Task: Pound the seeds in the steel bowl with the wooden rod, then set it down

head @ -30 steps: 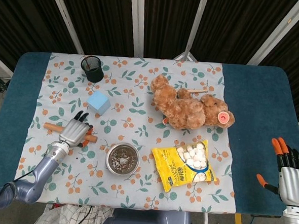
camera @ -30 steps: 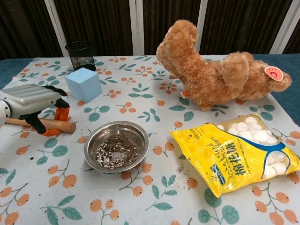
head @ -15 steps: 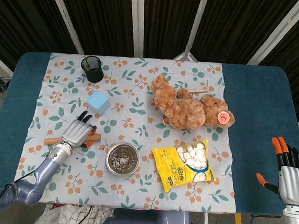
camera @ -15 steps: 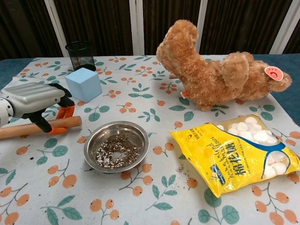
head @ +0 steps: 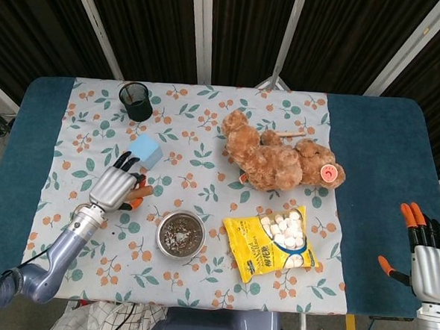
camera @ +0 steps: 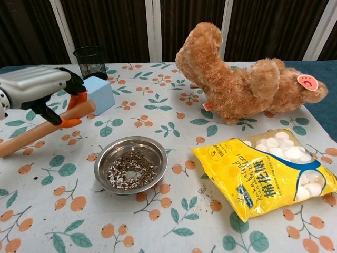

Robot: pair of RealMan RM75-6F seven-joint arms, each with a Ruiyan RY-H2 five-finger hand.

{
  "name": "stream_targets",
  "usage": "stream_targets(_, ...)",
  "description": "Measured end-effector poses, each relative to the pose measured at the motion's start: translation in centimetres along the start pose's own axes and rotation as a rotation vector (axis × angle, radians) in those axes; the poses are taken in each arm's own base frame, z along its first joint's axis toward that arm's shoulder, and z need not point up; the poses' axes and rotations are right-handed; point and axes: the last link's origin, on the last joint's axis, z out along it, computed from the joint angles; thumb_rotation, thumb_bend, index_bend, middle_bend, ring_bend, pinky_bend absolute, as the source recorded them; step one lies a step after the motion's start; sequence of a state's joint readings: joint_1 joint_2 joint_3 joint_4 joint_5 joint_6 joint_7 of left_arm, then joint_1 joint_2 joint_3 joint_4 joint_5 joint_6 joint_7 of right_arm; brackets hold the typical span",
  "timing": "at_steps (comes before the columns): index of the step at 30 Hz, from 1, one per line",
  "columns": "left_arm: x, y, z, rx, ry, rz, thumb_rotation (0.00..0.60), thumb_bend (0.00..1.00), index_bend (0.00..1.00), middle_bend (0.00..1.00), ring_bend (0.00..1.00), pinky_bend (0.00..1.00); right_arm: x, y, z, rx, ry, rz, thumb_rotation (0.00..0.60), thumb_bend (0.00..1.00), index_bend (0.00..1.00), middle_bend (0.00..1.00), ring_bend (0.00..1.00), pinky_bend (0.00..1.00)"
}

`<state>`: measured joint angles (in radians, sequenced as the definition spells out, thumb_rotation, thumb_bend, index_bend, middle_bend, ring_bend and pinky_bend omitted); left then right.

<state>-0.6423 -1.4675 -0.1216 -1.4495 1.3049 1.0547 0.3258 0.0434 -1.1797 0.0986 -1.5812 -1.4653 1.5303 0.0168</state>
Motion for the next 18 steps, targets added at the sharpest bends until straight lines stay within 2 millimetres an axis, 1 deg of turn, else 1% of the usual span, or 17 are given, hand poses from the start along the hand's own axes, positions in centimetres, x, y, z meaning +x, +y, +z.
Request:
stream_targets(6,2.6,-0.4,-0.4,-0.004,0.082,-0.050,0.600,0.90,0.60,0.59,0.13,0.02,0.0,0.0,0.0,-0.002,0.001,-0.002,0.600,0.23,0.00,0.00,0.00,0.00)
stream_targets(9,3.6,-0.5,-0.7,-0.007,0.121,-0.085,0.600,0.90,0.60,0.59,0.13,0.02,0.0,0.0,0.0,-0.002,0.002,-0.003,0.600,0.23,0.00,0.00,0.00,0.00)
stream_targets(13,4.4,-0.4,-1.0,-0.016,0.167,-0.135,0.600,0.90,0.60,0.61,0.14,0.02,0.0,0.0,-0.1,-0.002,0.003,-0.003,0.600,0.23,0.00,0.00,0.00,0.00)
stream_targets(18,5.0,-0.5,-1.4,-0.022,0.205,-0.175,0.600,0.90,0.60,0.61,0.14,0.02,0.0,0.0,-0.1,-0.005,0.004,-0.001,0.600,0.23,0.00,0.00,0.00,0.00)
